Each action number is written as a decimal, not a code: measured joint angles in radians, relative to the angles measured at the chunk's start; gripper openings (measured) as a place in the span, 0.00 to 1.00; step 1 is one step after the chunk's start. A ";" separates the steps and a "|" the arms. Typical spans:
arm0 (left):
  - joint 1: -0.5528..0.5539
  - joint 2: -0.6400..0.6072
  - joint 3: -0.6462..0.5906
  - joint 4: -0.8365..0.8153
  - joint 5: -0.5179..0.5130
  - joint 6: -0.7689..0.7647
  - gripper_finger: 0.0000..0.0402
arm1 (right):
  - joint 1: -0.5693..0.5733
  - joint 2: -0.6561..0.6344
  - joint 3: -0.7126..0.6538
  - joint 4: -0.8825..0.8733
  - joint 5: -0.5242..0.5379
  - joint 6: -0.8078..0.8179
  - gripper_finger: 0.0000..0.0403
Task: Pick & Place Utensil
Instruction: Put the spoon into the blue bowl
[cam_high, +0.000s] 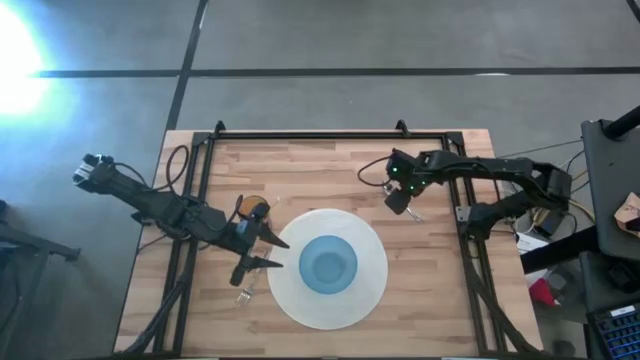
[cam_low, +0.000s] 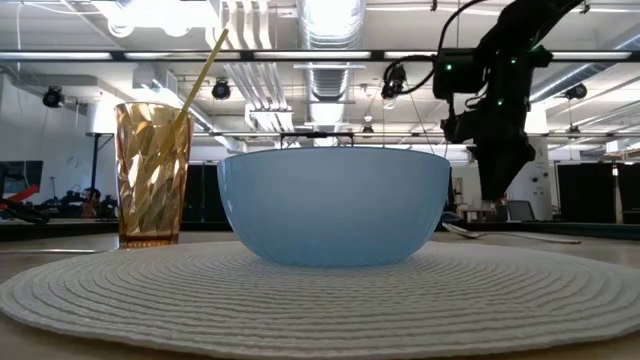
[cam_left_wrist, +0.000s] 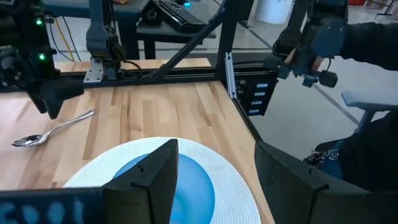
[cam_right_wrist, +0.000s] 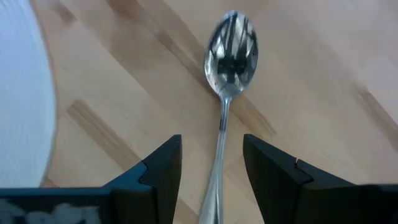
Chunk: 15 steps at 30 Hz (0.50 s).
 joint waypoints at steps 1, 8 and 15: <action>0.000 0.000 0.000 0.000 0.000 0.000 0.51 | 0.000 0.017 0.006 -0.008 0.000 -0.005 0.42; 0.000 0.000 0.000 0.000 0.000 -0.001 0.51 | 0.001 0.122 0.015 -0.023 -0.024 -0.009 0.42; 0.000 0.000 0.000 0.000 0.000 -0.001 0.51 | 0.001 0.205 0.015 -0.023 -0.023 -0.013 0.42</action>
